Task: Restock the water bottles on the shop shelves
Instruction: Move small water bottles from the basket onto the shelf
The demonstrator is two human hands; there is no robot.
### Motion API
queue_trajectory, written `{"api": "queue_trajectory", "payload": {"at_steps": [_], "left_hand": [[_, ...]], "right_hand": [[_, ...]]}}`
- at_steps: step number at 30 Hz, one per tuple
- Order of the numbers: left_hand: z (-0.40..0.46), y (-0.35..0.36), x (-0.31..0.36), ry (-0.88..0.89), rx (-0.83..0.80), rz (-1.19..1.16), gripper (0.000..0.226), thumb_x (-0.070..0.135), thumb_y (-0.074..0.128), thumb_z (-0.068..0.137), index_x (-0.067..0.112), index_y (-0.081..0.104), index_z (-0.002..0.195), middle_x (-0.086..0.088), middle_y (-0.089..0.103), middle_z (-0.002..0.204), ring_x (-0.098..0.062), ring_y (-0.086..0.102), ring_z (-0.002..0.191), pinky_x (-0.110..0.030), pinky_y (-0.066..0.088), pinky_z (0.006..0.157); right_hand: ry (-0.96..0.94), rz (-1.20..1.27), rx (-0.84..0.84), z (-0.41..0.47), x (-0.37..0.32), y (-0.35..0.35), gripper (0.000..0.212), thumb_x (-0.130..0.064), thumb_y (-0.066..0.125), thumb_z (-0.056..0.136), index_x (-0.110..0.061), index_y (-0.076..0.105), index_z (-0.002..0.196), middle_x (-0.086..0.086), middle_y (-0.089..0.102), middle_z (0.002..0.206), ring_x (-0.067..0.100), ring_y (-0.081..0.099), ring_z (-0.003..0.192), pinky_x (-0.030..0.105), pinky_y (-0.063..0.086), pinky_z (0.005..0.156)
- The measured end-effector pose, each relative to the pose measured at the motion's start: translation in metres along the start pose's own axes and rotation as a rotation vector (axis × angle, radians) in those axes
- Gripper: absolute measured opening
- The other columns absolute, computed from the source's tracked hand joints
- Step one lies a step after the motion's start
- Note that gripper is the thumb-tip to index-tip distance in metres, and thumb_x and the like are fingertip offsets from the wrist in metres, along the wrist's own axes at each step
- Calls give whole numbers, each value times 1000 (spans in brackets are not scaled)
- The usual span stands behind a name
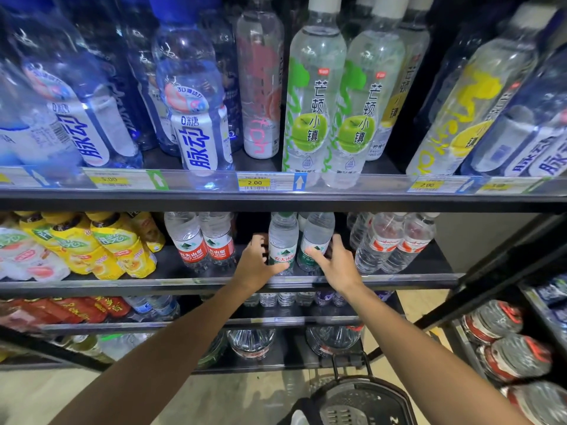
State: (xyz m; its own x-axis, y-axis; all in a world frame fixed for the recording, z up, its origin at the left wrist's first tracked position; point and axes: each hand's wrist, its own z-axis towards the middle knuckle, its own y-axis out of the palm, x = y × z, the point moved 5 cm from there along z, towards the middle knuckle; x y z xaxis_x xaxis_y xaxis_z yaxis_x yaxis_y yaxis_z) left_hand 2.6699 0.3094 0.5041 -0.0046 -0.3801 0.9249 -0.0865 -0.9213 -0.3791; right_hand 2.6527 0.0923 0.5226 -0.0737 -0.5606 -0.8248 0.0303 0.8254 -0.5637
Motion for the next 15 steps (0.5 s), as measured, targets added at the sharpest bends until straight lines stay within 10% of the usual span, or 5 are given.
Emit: {"api": "queue_trajectory", "payload": {"at_steps": [5,15], "left_hand": [[5,-3,-14,-63,-34,18,57,31,94,65,27,55,107,12,73,104,6,69,93,-10,54,75],[16,1,-20,-16,-15,-18,43,17,90,75,19,60,106,7,72,110,0,68,104,-20,55,96]], "right_hand": [[-10,-148,-26,-1,7,9,62,-48,67,95,-14,43,141,6,66,134,27,66,111,32,46,80],[-12,-179,-86,5,16,10,61,-48,59,100,-20,35,148,11,66,131,32,61,116,47,49,98]]}}
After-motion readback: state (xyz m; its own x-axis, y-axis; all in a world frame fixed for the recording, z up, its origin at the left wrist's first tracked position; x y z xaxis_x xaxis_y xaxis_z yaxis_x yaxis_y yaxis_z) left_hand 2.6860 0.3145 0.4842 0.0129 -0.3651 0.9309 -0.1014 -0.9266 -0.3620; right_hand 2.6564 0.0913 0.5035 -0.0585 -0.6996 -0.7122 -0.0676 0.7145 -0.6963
